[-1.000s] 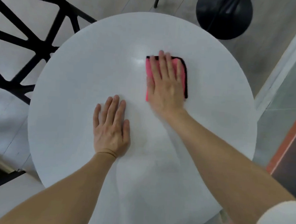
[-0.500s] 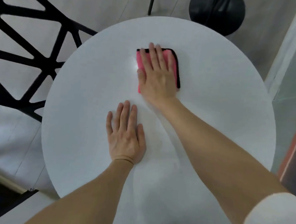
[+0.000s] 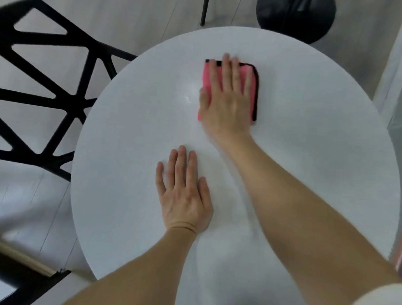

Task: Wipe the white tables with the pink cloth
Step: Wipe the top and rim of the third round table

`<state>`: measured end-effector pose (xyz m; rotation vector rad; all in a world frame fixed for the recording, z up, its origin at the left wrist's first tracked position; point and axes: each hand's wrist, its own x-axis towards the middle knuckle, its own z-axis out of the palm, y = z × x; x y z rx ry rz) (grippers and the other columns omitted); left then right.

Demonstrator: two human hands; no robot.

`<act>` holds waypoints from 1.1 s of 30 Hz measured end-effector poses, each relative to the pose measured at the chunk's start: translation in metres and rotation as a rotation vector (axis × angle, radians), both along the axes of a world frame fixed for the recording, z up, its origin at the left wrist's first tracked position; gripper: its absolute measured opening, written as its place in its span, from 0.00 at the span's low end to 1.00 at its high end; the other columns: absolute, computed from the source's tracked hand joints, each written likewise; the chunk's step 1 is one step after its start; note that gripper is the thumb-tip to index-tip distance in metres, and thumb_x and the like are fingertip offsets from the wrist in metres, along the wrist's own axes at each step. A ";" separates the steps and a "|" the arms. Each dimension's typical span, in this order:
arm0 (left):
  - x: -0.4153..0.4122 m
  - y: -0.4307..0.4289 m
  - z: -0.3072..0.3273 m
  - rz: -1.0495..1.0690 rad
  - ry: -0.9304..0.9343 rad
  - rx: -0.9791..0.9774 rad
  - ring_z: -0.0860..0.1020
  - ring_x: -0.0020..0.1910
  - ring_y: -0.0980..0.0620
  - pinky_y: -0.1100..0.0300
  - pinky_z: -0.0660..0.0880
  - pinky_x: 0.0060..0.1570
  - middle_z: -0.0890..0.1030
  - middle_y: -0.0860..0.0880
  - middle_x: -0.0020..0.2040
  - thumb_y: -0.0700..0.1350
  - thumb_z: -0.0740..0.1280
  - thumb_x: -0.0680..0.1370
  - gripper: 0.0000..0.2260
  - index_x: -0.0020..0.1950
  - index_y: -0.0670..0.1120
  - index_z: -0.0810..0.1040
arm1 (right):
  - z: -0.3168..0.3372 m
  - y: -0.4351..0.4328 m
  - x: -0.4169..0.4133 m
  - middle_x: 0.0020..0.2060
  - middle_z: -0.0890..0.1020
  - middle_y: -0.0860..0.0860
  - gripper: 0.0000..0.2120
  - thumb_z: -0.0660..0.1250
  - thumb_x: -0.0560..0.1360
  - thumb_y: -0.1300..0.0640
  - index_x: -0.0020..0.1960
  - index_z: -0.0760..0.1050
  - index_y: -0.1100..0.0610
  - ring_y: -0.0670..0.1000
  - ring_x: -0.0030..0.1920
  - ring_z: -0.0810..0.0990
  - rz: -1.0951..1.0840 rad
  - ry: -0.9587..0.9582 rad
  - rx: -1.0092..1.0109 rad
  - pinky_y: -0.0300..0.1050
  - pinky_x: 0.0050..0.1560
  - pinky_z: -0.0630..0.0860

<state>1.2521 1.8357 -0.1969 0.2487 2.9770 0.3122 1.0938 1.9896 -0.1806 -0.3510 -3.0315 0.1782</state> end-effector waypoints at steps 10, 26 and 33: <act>0.001 0.001 0.000 -0.002 0.001 -0.017 0.44 0.89 0.50 0.39 0.46 0.86 0.52 0.48 0.90 0.52 0.52 0.87 0.29 0.89 0.46 0.56 | -0.001 0.134 0.046 0.87 0.60 0.56 0.29 0.47 0.89 0.43 0.88 0.57 0.51 0.57 0.87 0.57 -0.116 0.005 0.032 0.61 0.87 0.49; 0.000 0.000 0.001 0.019 -0.013 -0.032 0.44 0.89 0.50 0.39 0.45 0.86 0.52 0.47 0.89 0.53 0.52 0.86 0.30 0.88 0.46 0.57 | -0.002 0.092 0.064 0.87 0.59 0.53 0.29 0.49 0.89 0.42 0.88 0.58 0.50 0.54 0.87 0.55 0.113 0.025 0.008 0.60 0.86 0.51; -0.001 0.002 0.004 0.018 -0.019 -0.042 0.44 0.88 0.49 0.39 0.44 0.86 0.51 0.47 0.89 0.53 0.53 0.87 0.30 0.88 0.46 0.55 | -0.001 0.145 0.153 0.87 0.58 0.58 0.30 0.46 0.89 0.44 0.88 0.56 0.54 0.59 0.87 0.55 -0.644 -0.034 0.041 0.67 0.85 0.52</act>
